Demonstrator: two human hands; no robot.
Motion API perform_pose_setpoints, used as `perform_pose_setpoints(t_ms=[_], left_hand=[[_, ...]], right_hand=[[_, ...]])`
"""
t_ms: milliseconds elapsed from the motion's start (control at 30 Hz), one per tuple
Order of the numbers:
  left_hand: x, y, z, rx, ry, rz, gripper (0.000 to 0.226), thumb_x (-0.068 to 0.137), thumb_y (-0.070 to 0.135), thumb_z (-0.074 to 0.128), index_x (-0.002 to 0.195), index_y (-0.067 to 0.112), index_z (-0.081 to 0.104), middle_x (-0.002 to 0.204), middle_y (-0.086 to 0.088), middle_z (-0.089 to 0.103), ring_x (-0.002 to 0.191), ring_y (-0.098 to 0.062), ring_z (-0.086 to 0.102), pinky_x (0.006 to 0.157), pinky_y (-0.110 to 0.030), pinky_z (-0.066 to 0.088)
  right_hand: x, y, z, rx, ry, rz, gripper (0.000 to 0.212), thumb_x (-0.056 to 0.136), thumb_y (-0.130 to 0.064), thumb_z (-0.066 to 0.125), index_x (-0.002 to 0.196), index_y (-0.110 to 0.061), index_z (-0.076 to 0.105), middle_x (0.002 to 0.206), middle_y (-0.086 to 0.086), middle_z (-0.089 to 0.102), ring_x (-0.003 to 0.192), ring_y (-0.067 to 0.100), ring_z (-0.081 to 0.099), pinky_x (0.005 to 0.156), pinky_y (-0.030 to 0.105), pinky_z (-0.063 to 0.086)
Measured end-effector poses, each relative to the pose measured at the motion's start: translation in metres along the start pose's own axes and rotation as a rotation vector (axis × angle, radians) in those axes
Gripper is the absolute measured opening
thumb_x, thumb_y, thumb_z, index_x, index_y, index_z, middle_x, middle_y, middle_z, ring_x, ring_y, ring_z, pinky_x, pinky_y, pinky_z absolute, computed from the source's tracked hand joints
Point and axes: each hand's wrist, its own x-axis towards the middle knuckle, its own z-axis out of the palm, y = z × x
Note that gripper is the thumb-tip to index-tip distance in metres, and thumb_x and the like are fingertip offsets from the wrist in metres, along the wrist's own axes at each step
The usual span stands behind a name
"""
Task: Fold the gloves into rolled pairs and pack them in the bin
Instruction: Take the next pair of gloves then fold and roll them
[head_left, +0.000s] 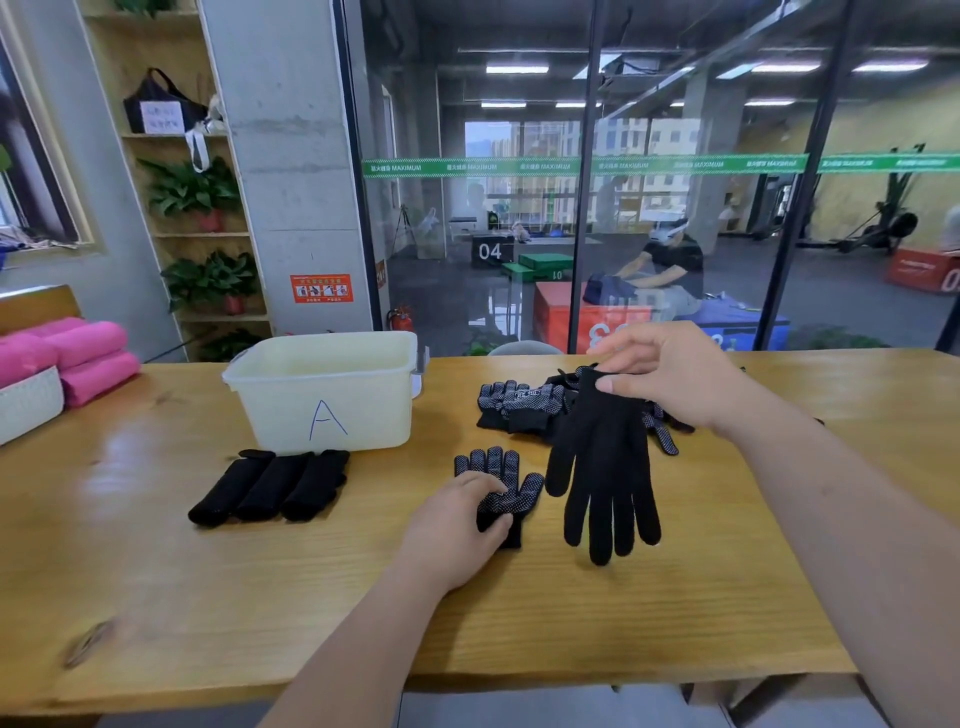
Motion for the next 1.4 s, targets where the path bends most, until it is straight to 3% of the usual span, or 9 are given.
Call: perform_pose_setpoints(t_ms=[267,500,633,767,900,1100,1167,1300,1400], left_hand=[[0.001,0.001,0.003,0.099,0.014,-0.058,0.041,0.098,0.058,0.057,0.129,0.033,0.068,0.132,0.02,0.059,0.12,-0.008,0.058,0.093,-0.033,0.055],[0.002,0.0,0.005,0.119,0.014,-0.05,0.036,0.101,0.048,0.057,0.132,0.033,0.067,0.144,0.02,0.056,0.136,-0.007,0.046,0.104,-0.03,0.048],[0.003,0.002,0.004,0.139,0.017,-0.071,0.034,0.101,0.049,0.056,0.128,0.034,0.07,0.139,0.02,0.059,0.131,-0.006,0.05,0.099,-0.028,0.05],[0.003,0.003,0.002,0.163,0.064,-0.064,0.033,0.101,0.049,0.055,0.124,0.034,0.073,0.136,0.017,0.06,0.128,-0.008,0.053,0.103,-0.032,0.049],[0.004,0.003,0.002,0.106,-0.036,-0.091,0.041,0.101,0.048,0.056,0.141,0.038,0.064,0.158,0.018,0.047,0.149,-0.006,0.037,0.117,-0.031,0.039],[0.004,0.003,0.003,0.201,0.084,-0.112,0.046,0.102,0.058,0.049,0.133,0.031,0.069,0.143,0.015,0.06,0.134,-0.01,0.05,0.112,-0.036,0.043],[0.005,0.001,0.004,0.19,0.055,-0.101,0.051,0.105,0.056,0.045,0.147,0.03,0.059,0.159,0.011,0.048,0.151,-0.013,0.036,0.125,-0.037,0.03],[0.012,-0.003,0.01,0.289,-0.229,-0.112,0.069,0.109,0.06,0.027,0.17,0.029,0.014,0.178,0.004,0.003,0.163,-0.016,-0.005,0.133,-0.04,0.002],[0.019,-0.005,0.013,0.362,-0.354,-0.137,0.072,0.108,0.063,0.018,0.17,0.029,0.004,0.177,0.001,-0.008,0.163,-0.02,-0.012,0.133,-0.045,-0.002]], right_hand=[[-0.002,-0.016,0.012,0.064,0.431,-0.26,0.023,0.088,-0.008,0.084,0.104,-0.024,0.08,0.096,-0.02,0.078,0.098,-0.001,0.071,0.095,0.017,0.054],[-0.053,0.058,0.107,-0.449,-0.191,-0.074,0.024,0.09,-0.025,0.083,0.11,-0.037,0.077,0.103,-0.024,0.074,0.096,-0.007,0.067,0.096,0.024,0.056],[-0.076,0.082,0.136,-0.466,-0.124,-0.116,0.021,0.1,-0.05,0.063,0.113,-0.039,0.074,0.106,-0.026,0.064,0.105,0.0,0.056,0.095,0.029,0.05],[-0.077,0.086,0.139,-0.406,-0.006,-0.087,0.023,0.103,-0.038,0.063,0.123,-0.037,0.073,0.123,-0.025,0.063,0.119,0.0,0.053,0.107,0.031,0.047],[-0.072,0.089,0.139,-0.512,-0.193,0.056,0.047,0.106,-0.044,0.054,0.152,-0.034,0.053,0.162,-0.016,0.041,0.15,0.009,0.035,0.126,0.034,0.03],[-0.052,0.079,0.134,-0.603,-0.116,0.097,0.04,0.108,-0.041,0.048,0.144,-0.028,0.06,0.147,-0.009,0.053,0.138,0.017,0.047,0.111,0.04,0.047],[-0.042,0.079,0.142,-0.635,-0.081,0.109,0.049,0.11,-0.045,0.042,0.153,-0.023,0.05,0.161,-0.004,0.042,0.152,0.021,0.033,0.12,0.043,0.04],[-0.033,0.089,0.163,-0.735,-0.337,0.308,0.075,0.106,-0.068,0.016,0.169,-0.029,0.006,0.177,0.004,-0.007,0.163,0.028,-0.008,0.132,0.049,0.004],[-0.03,0.094,0.163,-0.733,-0.427,0.328,0.078,0.103,-0.073,0.01,0.169,-0.032,-0.002,0.176,0.003,-0.014,0.162,0.029,-0.013,0.132,0.05,-0.002]])
